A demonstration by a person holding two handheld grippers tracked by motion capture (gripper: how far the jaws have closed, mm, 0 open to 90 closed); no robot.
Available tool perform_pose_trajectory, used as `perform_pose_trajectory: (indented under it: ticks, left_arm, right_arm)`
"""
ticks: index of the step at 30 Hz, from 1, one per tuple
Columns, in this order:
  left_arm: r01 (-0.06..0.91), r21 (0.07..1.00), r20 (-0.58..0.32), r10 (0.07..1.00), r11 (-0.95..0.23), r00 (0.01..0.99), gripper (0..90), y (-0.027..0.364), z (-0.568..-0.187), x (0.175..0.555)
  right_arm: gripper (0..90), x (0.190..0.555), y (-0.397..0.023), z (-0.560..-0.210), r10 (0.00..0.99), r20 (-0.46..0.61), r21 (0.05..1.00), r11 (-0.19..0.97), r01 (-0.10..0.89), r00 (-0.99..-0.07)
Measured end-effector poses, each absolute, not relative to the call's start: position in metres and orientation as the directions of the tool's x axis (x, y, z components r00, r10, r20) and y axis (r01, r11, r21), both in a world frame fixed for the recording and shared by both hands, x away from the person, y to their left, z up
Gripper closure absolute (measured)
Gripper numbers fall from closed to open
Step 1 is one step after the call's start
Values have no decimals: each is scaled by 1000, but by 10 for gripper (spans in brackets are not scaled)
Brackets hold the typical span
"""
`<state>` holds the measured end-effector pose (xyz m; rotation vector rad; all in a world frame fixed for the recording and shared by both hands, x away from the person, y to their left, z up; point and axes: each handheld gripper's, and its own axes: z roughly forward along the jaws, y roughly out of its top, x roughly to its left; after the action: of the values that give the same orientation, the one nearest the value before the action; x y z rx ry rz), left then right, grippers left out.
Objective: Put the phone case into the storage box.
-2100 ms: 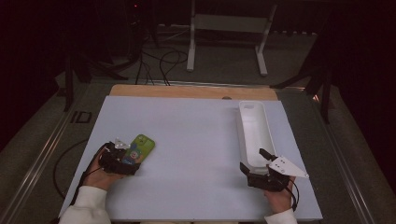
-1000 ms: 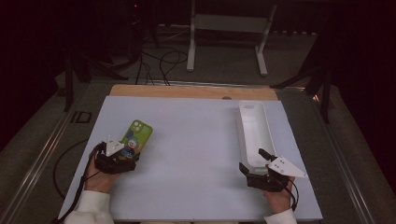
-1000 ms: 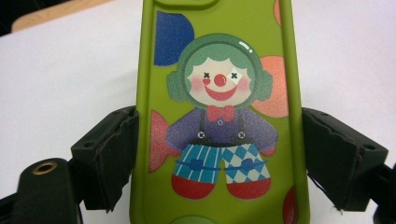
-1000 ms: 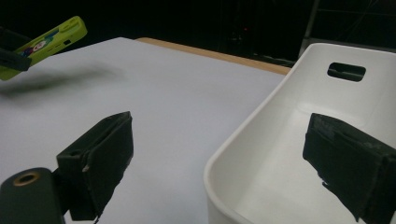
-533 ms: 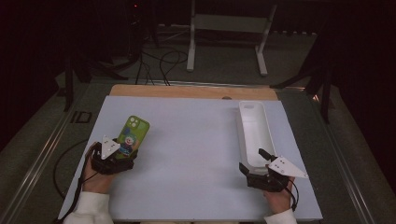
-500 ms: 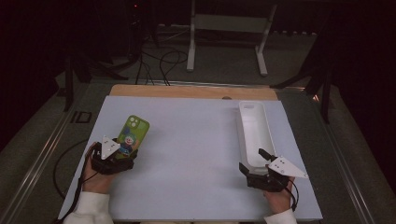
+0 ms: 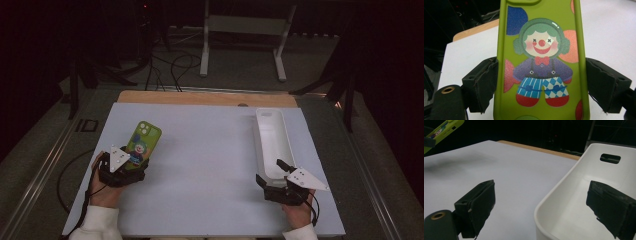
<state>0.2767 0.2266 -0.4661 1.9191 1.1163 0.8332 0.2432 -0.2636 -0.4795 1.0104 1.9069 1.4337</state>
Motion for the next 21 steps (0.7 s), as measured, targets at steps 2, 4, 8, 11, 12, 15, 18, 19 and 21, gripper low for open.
perform_pose_trajectory:
  ticks: [2,4,8,11,12,15,18,19,21]
  left_arm:
    - [407,850,160,899,-335,407,161,226,-465,276]
    - [404,852,158,899,-334,409,161,226,-464,276]
    - [395,857,157,897,-331,412,161,224,-463,275]
    - [389,861,155,896,-329,415,161,223,-462,275]
    - [386,862,156,896,-329,416,161,222,-461,275]
    - [380,864,158,894,-331,419,161,221,-460,275]
    - [373,868,160,895,-329,417,161,220,-458,274]
    - [370,869,160,895,-328,417,161,220,-457,274]
    - [365,872,160,894,-326,419,161,219,-455,273]
  right_arm:
    - [86,243,-264,-479,821,15,958,151,242,-570]
    - [85,243,-263,-479,822,17,958,149,243,-569]
    - [85,243,-264,-479,820,19,959,148,243,-573]
    - [85,243,-264,-479,820,21,958,147,247,-572]
    - [85,244,-264,-479,820,24,958,145,247,-571]
    - [85,244,-264,-478,820,26,958,143,248,-572]
    - [85,244,-264,-478,820,29,958,141,250,-572]
    - [85,244,-264,-478,820,29,958,140,251,-571]
    - [85,245,-264,-477,821,31,958,139,252,-571]
